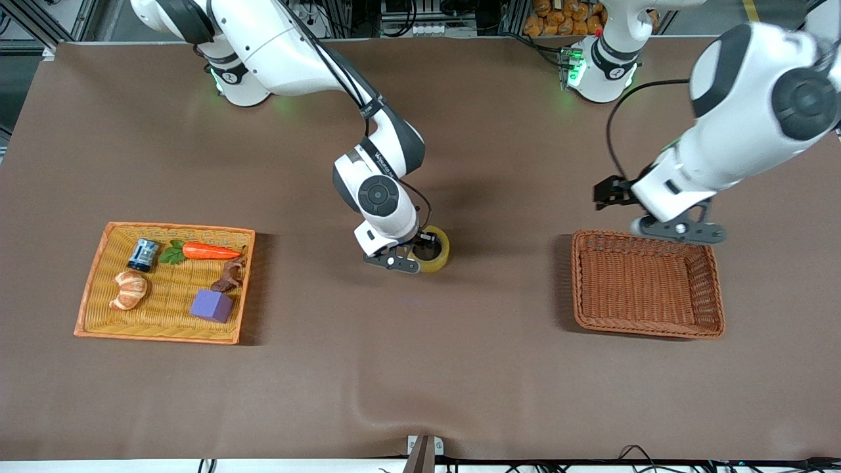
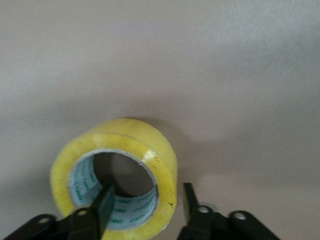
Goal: Transfer tape with both arms
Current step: 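Grasp the tape with the left gripper while the right gripper releases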
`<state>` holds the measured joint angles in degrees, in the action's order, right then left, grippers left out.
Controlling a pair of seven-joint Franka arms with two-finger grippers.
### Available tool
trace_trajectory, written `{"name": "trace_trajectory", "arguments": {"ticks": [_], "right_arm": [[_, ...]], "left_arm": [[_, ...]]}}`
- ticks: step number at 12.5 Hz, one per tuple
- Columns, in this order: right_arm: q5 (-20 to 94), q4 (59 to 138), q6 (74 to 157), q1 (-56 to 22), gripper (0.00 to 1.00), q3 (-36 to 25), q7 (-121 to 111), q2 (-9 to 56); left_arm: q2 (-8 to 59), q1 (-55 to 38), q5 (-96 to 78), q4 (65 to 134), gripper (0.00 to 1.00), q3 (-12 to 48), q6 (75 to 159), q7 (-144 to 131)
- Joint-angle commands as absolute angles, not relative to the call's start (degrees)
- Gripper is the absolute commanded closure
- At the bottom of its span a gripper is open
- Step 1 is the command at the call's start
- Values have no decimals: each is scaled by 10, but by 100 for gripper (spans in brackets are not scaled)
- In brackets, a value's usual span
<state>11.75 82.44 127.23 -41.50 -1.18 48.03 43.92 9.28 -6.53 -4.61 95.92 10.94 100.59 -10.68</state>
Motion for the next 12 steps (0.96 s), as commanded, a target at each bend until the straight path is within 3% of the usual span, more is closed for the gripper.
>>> {"name": "trace_trajectory", "arguments": {"ticks": [1,6,12], "right_arm": [[127,822,1240,-394,0,-18,483,401],[121,831,1116,-305,0,-20,358,332],[12,909,1103,-220,0,-25,257,258]], "left_arm": [[126,-125,-51,965,0,110,1054,-196],[242,-235,-19,942,0,110,1204,-405],[416,-313,71,832,0,103,1258,-557]]}}
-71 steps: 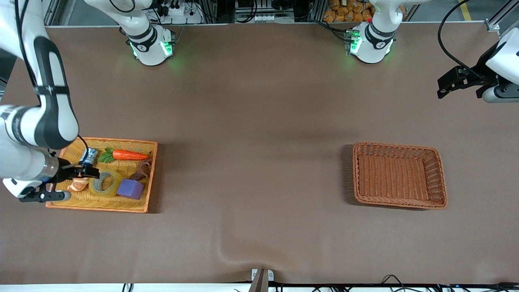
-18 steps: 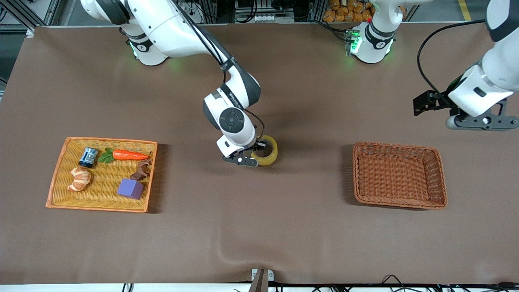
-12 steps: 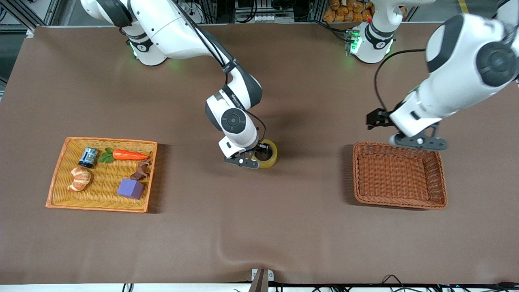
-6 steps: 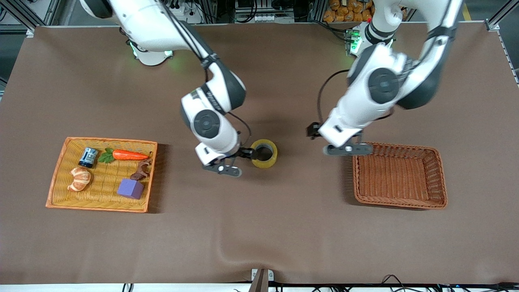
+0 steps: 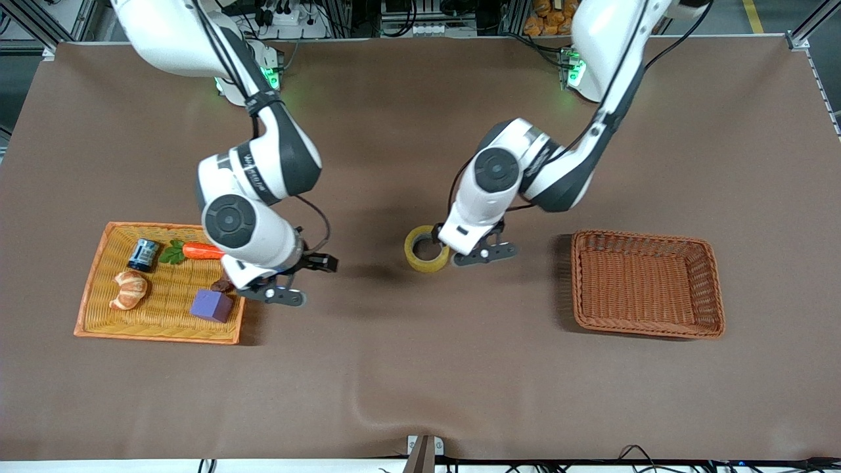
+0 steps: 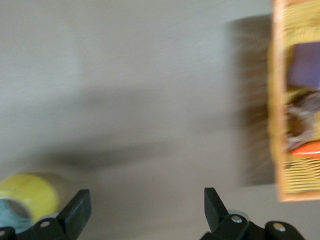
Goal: Transfer tape with both arms
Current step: 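Grasp the tape with the left gripper while the right gripper releases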
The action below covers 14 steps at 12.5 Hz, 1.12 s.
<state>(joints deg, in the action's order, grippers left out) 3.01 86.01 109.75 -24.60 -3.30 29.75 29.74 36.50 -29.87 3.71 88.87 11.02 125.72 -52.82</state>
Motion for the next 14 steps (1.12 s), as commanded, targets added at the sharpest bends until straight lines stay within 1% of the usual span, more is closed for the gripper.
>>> {"name": "trace_trajectory", "arguments": {"ticks": [1,3,4,5,6,7,8,11,12,14], "right_arm": [[12,914,1102,-198,0,-25,217,250],[12,935,1100,-151,0,-24,137,223],[12,951,1100,-132,0,-24,100,203],[12,967,1100,-118,0,-24,72,180],[12,980,1100,-102,0,-24,55,156],[12,994,1099,-92,0,-25,36,134],[12,1004,1098,-77,0,-24,23,109],[13,1031,1079,-40,0,-22,-55,31],[13,1029,1064,-34,0,-22,-59,12],[13,1027,1050,-17,0,-16,-61,-11]], "left_arm": [[427,-313,78,833,0,103,1280,-562],[454,-325,79,833,0,103,1302,-560],[465,-336,79,833,13,103,1323,-560],[474,-338,81,834,30,103,1333,-559],[478,-338,91,835,65,103,1334,-559],[481,-338,97,836,90,103,1335,-562],[481,-339,98,837,100,103,1335,-562],[469,-329,99,843,100,103,1332,-558],[446,-310,100,851,100,103,1330,-555],[365,-265,102,900,100,105,1326,-508]]}}
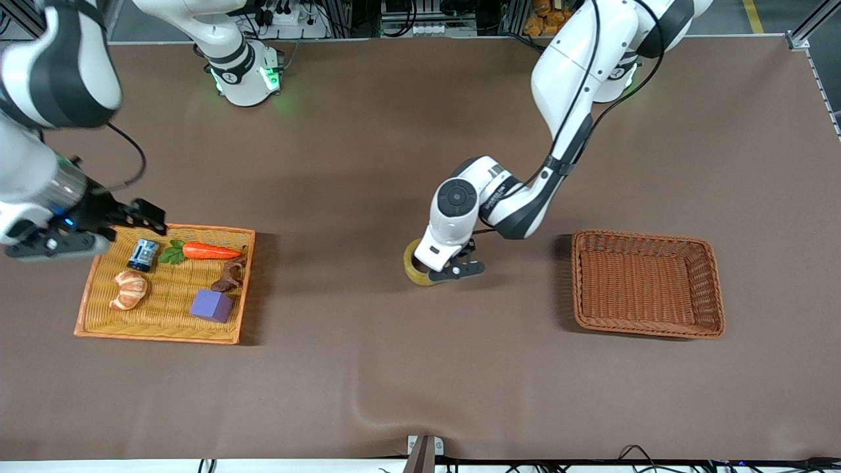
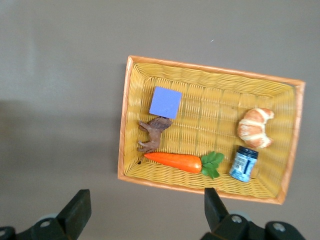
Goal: Transfer tape with both arms
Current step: 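Carry the tape into the brown basket with the left gripper while the right gripper retracts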
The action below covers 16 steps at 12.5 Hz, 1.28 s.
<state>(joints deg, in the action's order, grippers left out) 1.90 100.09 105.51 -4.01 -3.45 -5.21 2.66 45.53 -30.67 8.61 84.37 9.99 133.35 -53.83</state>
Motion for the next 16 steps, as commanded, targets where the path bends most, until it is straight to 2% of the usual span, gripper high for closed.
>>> {"name": "trace_trajectory", "arguments": {"ticks": [1,3,6,13,16], "right_arm": [[12,1025,1041,-6,0,-11,-62,-17],[4,1024,1035,9,0,-7,-96,-28],[5,988,985,18,0,-6,-104,-28],[11,933,898,20,0,-15,-47,-31],[7,932,901,22,0,-17,-40,-27]], "left_arm": [[322,-235,102,928,100,107,1325,-483],[260,-185,102,975,100,111,1302,-434],[215,-93,93,991,100,112,1221,-311],[254,73,86,1006,100,112,1217,32],[284,126,81,1006,100,112,1217,162]]}}
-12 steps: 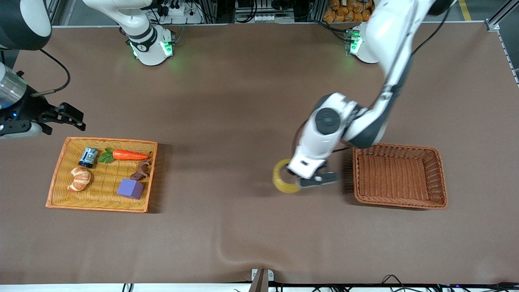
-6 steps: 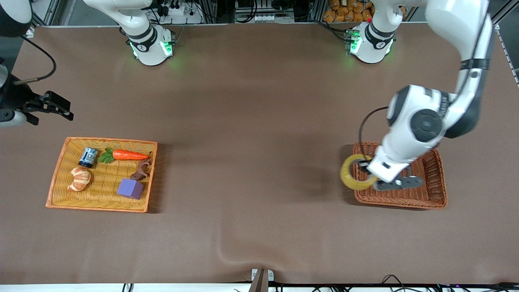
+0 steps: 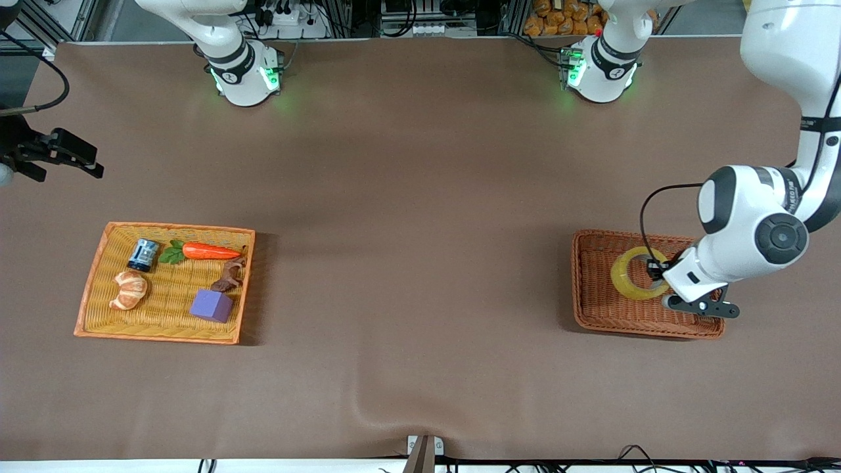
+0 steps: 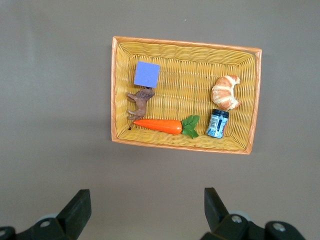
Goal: Transfer tape with both arms
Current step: 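Carry the tape into the brown basket with the left gripper while the right gripper retracts, then open the left gripper and lift it away from the basket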
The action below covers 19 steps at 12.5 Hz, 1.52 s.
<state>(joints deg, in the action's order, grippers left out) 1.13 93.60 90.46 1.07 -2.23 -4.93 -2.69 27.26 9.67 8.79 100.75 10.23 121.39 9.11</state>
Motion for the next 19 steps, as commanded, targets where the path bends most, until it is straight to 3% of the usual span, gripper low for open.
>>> {"name": "trace_trajectory", "arguments": {"ticks": [1,2,4,5,8,15,19], "right_arm": [[4,932,903,30,0,-17,-45,-27],[4,931,905,33,0,-16,-45,-27],[4,932,900,33,0,-15,-39,-30],[4,932,899,33,0,-15,-38,-30],[4,933,897,33,0,-16,-38,-30],[4,933,898,33,0,-16,-41,-30],[4,933,902,33,0,-16,-46,-30]], "left_arm": [[291,134,78,1005,100,112,1220,196],[293,140,73,1005,94,112,1224,203],[291,149,37,1000,12,112,1224,200],[284,148,31,998,0,112,1224,197],[236,141,28,969,0,119,1206,180],[129,141,29,867,0,178,1021,-49],[84,144,30,858,0,180,951,-58]]}}
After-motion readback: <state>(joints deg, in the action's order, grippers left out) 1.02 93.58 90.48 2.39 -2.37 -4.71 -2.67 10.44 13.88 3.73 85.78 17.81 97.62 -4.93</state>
